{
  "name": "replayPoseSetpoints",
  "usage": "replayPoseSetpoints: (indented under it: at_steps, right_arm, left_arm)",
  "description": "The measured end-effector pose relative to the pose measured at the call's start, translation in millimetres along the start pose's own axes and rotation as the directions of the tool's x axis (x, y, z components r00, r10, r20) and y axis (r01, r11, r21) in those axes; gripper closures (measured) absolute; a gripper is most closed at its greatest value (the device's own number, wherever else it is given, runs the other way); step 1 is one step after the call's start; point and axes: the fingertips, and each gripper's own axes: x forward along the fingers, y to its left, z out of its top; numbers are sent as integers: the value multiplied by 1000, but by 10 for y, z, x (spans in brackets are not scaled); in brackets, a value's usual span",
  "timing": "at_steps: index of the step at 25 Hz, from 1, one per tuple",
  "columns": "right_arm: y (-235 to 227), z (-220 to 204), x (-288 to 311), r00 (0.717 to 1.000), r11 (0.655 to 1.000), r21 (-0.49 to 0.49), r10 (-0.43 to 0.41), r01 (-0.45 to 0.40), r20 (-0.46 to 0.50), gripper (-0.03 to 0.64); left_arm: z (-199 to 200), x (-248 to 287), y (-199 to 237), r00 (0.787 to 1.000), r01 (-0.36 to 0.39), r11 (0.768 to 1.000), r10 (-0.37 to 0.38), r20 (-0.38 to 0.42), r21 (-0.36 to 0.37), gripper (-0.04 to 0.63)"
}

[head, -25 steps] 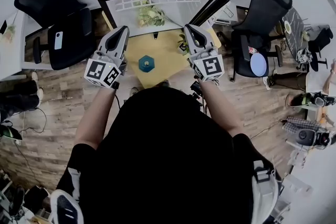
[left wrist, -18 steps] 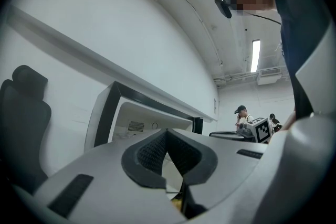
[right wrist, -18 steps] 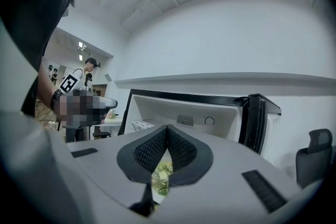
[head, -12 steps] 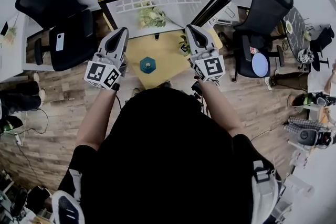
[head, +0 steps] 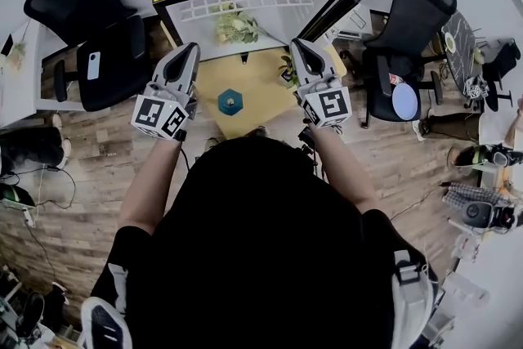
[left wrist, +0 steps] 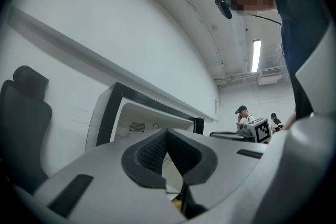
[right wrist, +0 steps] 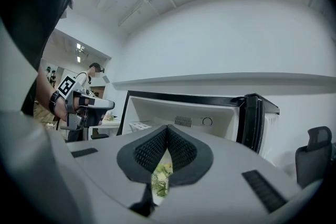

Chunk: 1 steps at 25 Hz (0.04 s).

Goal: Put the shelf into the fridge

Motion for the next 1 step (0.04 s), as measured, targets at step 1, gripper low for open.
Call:
replayPoseSetpoints:
  at_steps: [1]
  right_arm:
    - [-11, 3, -3, 1000, 1000, 0, -2, 2, 1, 601]
  left_arm:
    - [-1, 5, 0, 1000, 0, 1000, 0, 0, 0, 578]
